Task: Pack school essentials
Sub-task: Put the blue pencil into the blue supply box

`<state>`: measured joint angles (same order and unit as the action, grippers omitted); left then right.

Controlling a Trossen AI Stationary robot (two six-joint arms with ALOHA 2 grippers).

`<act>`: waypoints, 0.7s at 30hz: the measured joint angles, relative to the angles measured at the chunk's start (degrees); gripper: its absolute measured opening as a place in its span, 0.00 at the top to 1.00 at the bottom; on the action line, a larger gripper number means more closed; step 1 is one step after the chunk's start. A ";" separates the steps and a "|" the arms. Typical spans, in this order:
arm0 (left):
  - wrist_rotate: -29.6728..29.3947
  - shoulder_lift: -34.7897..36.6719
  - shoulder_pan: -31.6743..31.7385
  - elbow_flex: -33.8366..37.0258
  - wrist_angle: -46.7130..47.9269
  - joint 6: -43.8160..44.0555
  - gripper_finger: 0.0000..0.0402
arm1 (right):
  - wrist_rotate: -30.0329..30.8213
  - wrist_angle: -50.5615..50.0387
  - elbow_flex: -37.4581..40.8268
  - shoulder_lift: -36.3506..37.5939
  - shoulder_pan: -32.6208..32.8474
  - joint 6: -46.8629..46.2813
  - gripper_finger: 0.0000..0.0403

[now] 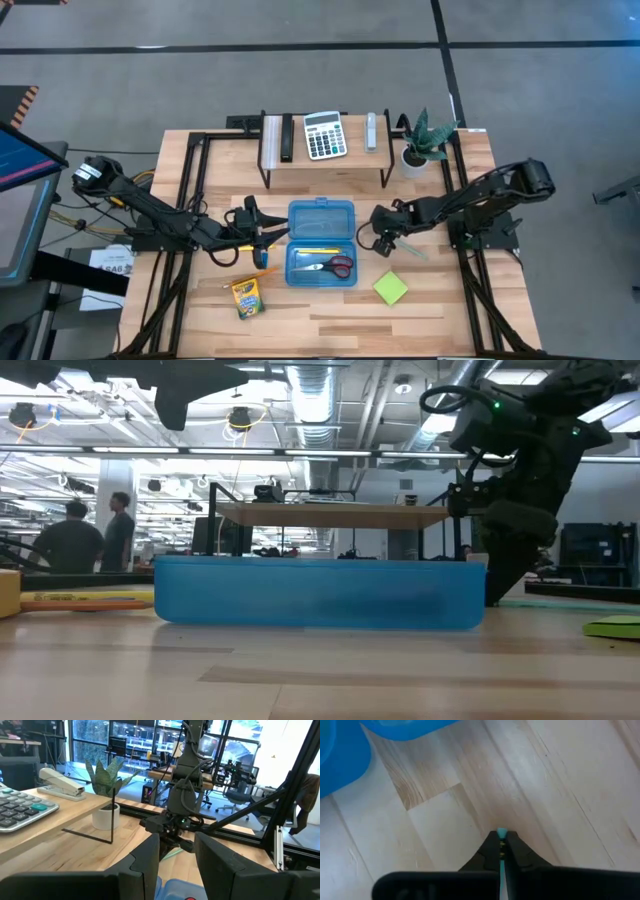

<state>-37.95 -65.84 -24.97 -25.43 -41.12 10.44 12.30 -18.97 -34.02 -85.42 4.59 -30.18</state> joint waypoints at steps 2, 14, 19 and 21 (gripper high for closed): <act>0.00 0.00 -0.01 0.00 0.00 0.00 0.72 | -0.21 -0.12 0.05 0.96 -0.17 0.13 0.99; -0.26 0.00 0.00 0.00 0.04 -0.02 0.72 | -0.40 -0.97 0.22 7.74 -0.25 0.27 1.00; -0.24 0.00 0.00 0.00 0.04 -0.04 0.72 | -0.46 0.46 0.17 6.93 -0.58 0.25 0.96; -0.24 0.00 -0.01 0.00 0.03 -0.04 0.72 | -0.46 1.52 0.15 5.95 -0.38 0.25 0.92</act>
<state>-38.20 -65.84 -24.98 -25.43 -41.10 10.39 11.84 -17.45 -33.87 -79.47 4.21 -29.93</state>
